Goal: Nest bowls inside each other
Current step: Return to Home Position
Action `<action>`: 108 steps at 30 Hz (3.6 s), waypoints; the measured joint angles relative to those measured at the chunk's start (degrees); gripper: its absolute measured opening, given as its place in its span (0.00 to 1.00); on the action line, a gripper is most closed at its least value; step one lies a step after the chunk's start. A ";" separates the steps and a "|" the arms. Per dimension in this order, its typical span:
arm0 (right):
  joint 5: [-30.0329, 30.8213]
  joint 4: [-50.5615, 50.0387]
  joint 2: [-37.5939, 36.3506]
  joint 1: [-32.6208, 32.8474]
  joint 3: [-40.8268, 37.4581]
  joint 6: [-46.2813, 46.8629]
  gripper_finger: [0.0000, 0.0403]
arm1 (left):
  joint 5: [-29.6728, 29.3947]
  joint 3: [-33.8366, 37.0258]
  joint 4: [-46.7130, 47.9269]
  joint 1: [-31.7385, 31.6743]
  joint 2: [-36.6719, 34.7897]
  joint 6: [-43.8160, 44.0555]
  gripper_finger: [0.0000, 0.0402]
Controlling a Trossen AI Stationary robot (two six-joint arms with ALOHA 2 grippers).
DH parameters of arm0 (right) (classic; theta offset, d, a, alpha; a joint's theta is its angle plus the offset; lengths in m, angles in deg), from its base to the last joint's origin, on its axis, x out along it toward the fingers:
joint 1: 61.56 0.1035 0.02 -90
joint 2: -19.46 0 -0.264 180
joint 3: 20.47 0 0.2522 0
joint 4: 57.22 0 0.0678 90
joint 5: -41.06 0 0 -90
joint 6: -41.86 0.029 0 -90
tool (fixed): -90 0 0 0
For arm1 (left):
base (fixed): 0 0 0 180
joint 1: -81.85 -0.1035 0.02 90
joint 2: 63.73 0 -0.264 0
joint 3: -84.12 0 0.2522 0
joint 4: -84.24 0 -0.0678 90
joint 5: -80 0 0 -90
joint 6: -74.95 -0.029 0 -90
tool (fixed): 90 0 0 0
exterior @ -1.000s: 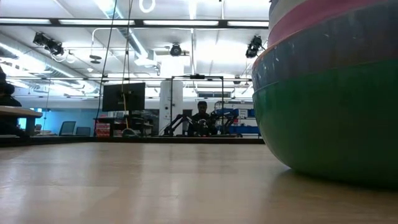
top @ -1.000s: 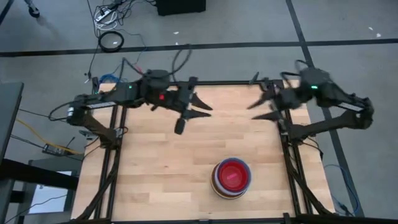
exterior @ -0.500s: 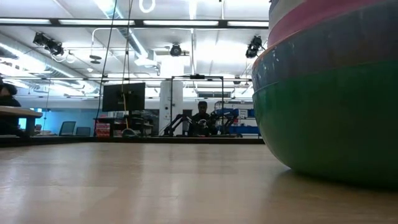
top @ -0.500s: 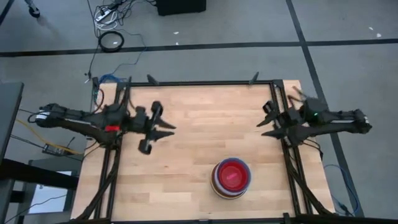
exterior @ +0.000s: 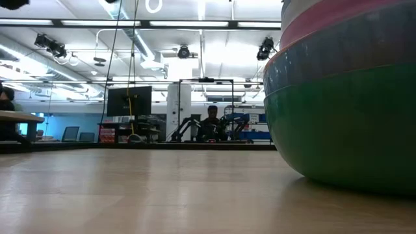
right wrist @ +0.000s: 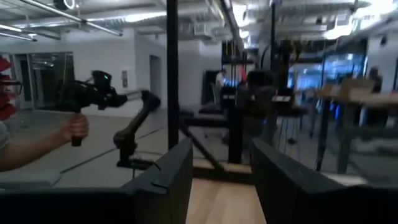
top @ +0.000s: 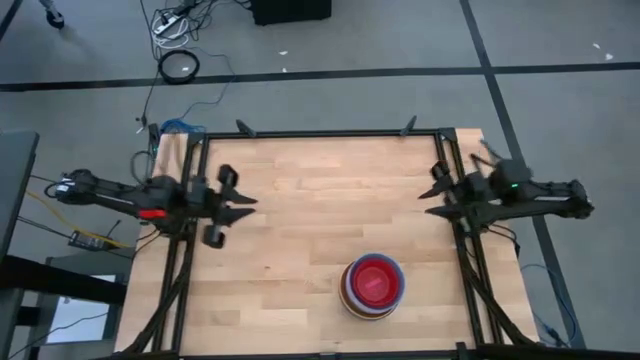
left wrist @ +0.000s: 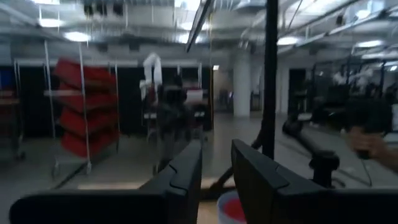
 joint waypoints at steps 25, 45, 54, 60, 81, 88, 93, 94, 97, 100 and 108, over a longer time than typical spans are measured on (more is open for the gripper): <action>8.16 -20.91 -15.87 -0.33 7.00 -3.54 0.37 | 4.85 -0.07 16.38 2.45 -26.83 -2.52 0.24; 15.04 -15.02 -14.17 -0.58 -2.44 -7.07 0.37 | -10.10 3.53 30.73 2.34 -33.05 -7.75 0.24; 17.55 -13.36 -13.16 -2.76 -7.61 -5.06 0.37 | -14.23 13.13 25.57 2.34 -32.96 -8.67 0.24; 19.40 -12.86 -12.84 -4.75 -10.83 -3.61 0.37 | -23.63 18.63 18.40 2.34 -32.99 -8.63 0.24; 15.69 -12.13 -12.88 -10.57 -13.59 -0.99 0.37 | -18.49 19.23 17.29 2.31 -33.03 -12.31 0.24; 15.79 -13.20 -12.68 -14.83 -13.59 -3.45 0.37 | -17.57 19.23 19.14 2.29 -33.03 -10.73 0.24; 15.82 -13.69 -12.70 -16.17 -13.59 -4.19 0.37 | -23.09 19.23 21.19 2.27 -33.01 -10.21 0.24; 15.84 -13.94 -12.70 -16.20 -13.59 -3.52 0.37 | -23.06 19.23 20.91 2.27 -33.01 -10.15 0.24; 15.77 -14.07 -12.70 -16.18 -13.59 -0.40 0.37 | -23.00 19.23 18.56 2.28 -33.01 -9.73 0.24; 15.44 -13.92 -12.69 -16.18 -13.59 6.27 0.37 | -21.18 19.23 16.60 2.38 -33.01 -4.27 0.24; 0.45 -7.81 -12.79 -16.42 -12.04 8.57 0.37 | -16.46 16.54 7.43 2.39 -33.21 -1.46 0.24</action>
